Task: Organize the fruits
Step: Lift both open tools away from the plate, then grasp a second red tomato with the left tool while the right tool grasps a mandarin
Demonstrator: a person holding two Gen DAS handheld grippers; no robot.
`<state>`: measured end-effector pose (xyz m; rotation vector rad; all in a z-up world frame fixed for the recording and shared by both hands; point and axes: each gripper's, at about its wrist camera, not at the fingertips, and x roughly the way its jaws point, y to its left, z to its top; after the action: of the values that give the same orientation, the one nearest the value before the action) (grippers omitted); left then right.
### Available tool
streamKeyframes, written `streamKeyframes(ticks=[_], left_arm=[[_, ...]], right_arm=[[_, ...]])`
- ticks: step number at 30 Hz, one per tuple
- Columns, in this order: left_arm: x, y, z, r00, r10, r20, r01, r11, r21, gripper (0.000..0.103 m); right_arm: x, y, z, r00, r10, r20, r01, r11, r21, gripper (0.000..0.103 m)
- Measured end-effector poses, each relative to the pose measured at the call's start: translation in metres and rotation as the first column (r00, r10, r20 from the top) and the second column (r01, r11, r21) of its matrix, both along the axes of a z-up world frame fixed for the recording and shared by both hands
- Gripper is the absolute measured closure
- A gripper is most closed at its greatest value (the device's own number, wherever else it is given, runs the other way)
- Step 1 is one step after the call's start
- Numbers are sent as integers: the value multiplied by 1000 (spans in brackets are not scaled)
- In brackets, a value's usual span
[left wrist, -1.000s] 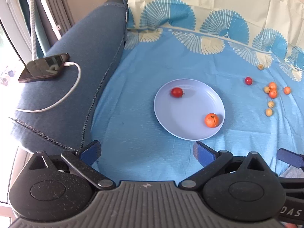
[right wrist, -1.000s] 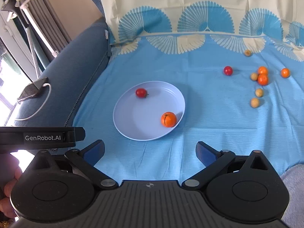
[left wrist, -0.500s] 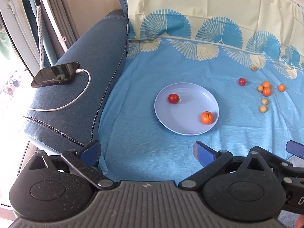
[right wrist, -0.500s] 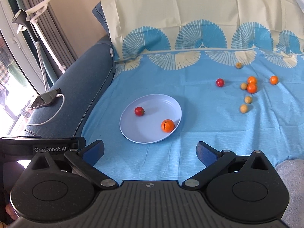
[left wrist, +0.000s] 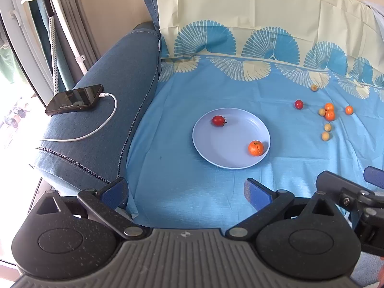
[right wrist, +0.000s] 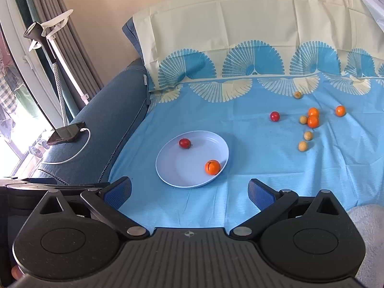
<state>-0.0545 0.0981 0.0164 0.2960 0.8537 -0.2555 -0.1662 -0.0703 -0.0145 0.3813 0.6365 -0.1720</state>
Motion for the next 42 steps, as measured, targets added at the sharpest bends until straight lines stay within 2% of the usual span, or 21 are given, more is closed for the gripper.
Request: streamKeyframes(ticks=[10,19,25,30,34,37,42], left_arm=[[6,-1,-2,1000,0,-9,0,1000,-5,0],[20,-9,-15,999,2,-41,-1,1000,28,0],[36,-29,-23,998,-11,-60,15,998,64,0],[57,-62,-31,996,-42,-84,48,996,69,0],[71,-105,-44,991,-87,-103,94,993,67,0],[83,-142,-58,983,-134,-126,145,986,78,0],[111,-207,-79,977,-189,-94,198,975,98,0]], right_arm=[[-5,-4,3,1000,-11,19,12,999,-33,1],[3,-13,-4,1000,-18,8,18,998,-65,1],[13,-32,-15,998,-58,-8,58,995,-82,1],[19,-64,-28,990,-138,-18,136,987,-85,1],[15,-99,-42,973,-231,-25,227,969,-97,1],[11,-130,-55,949,-312,-40,305,945,-119,1],[15,-191,-83,897,-439,-60,430,895,-114,1]])
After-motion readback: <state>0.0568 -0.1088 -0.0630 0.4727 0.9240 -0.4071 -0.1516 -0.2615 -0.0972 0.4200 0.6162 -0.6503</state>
